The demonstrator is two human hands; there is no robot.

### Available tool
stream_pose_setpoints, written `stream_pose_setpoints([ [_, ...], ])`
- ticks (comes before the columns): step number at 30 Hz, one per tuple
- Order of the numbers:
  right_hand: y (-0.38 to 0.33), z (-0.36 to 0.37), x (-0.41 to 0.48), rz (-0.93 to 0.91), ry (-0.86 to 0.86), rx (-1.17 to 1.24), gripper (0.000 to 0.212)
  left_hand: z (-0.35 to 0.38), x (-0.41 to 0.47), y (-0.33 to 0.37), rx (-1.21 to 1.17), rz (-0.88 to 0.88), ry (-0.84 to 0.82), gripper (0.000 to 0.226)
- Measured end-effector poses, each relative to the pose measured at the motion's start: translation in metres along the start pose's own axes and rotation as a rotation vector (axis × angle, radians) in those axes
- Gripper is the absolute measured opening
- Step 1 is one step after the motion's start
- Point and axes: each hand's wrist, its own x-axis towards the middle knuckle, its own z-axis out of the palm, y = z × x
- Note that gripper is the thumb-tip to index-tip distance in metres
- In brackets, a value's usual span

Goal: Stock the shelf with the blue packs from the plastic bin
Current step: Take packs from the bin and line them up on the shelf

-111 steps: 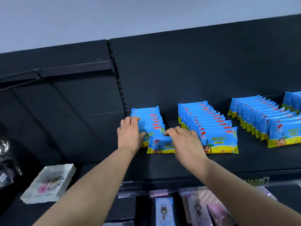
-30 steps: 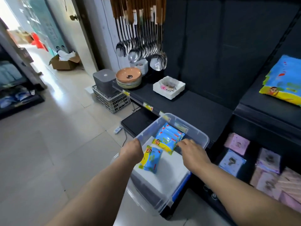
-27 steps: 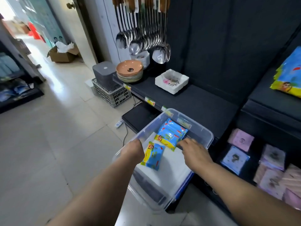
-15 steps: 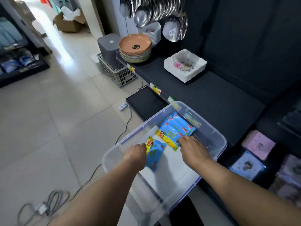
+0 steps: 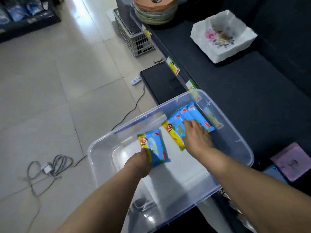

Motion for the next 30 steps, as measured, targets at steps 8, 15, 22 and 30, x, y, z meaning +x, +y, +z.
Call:
stream_pose_setpoints([
  [8,-0.011,0.026,0.016,0.065,0.128,-0.159,0.074,-0.016,0.029,0.008,0.49,0.406,0.258,0.066],
  [15,0.001,0.014,0.02,0.168,-0.003,-0.047,0.066,-0.021,0.044,0.016,0.835,0.557,0.225,0.04],
  [22,0.012,-0.014,-0.009,0.195,0.133,0.118,0.032,-0.04,0.026,0.014,0.704,0.422,0.25,0.029],
  [30,0.005,-0.051,-0.055,0.267,0.235,0.115,0.034,-0.077,-0.007,0.017,0.508,0.346,0.248,0.032],
])
